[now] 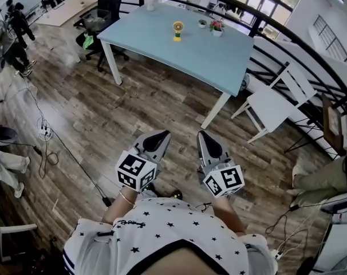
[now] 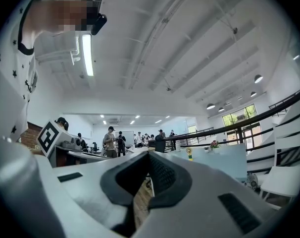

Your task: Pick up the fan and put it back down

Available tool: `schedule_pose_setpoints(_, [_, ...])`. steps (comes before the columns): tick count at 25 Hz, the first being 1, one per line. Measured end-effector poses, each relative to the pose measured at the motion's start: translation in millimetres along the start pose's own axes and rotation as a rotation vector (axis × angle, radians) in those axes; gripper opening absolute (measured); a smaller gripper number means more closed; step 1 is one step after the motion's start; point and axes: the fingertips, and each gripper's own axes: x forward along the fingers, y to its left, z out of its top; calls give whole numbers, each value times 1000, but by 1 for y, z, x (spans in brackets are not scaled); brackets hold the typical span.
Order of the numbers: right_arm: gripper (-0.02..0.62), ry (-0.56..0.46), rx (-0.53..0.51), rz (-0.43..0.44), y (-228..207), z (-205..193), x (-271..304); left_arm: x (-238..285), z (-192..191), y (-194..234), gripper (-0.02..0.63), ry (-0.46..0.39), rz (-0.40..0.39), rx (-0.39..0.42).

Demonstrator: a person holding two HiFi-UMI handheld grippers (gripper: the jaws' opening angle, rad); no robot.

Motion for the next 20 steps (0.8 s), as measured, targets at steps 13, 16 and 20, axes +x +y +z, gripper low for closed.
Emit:
schedule_pose_setpoints(13, [3,7,57,-36,-35,-19,-36,16,-16,-33,29,47,4,15])
schedule_pose_setpoints(16, [8,16,55,-26,-36,-21,-35,21,-15,-31,29,42,7,5])
schedule_pose_setpoints(20, [14,35,54,-46,-42,-25,-29,31,-17,-28,29,37,-29,-10])
